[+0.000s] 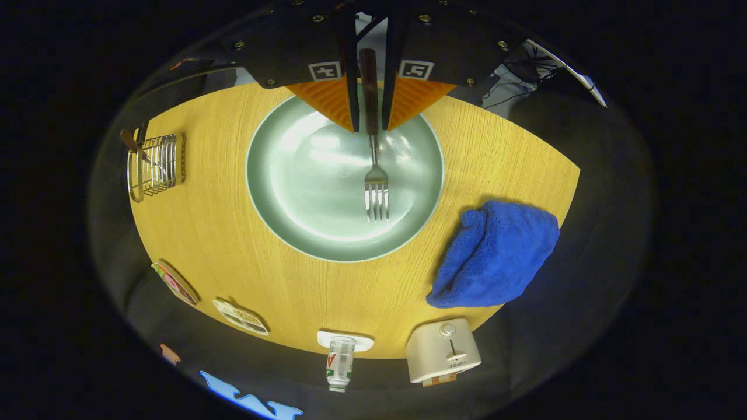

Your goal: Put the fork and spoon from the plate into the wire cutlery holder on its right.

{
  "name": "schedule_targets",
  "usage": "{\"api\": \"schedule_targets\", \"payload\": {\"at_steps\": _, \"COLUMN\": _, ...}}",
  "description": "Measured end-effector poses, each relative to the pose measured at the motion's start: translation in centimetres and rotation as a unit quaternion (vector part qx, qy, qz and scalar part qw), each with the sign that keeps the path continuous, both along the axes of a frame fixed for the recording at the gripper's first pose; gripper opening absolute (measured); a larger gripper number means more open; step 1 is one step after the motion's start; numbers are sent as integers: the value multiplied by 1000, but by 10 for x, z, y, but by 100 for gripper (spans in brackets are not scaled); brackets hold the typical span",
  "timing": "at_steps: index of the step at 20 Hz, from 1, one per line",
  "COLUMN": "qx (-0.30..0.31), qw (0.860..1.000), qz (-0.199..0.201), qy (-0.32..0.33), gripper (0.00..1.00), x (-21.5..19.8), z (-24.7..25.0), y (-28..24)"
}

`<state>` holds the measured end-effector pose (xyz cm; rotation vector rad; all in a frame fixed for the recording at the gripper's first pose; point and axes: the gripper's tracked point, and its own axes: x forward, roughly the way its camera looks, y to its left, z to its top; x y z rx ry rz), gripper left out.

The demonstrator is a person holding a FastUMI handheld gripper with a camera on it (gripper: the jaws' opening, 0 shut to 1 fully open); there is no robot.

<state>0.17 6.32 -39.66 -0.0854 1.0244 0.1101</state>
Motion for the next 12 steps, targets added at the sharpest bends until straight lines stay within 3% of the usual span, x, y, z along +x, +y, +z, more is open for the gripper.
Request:
{"api": "schedule_targets", "payload": {"at_steps": 10, "qx": 12, "qw": 1000, "qz": -10, "qy": 23, "gripper": 21, "x": 3, "z": -24, "y": -4}}
{"api": "schedule_targets", "payload": {"at_steps": 12, "qx": 27, "qw": 999, "qz": -7, "qy": 17, "gripper": 17, "x": 4, "z": -25, "y": 0}}
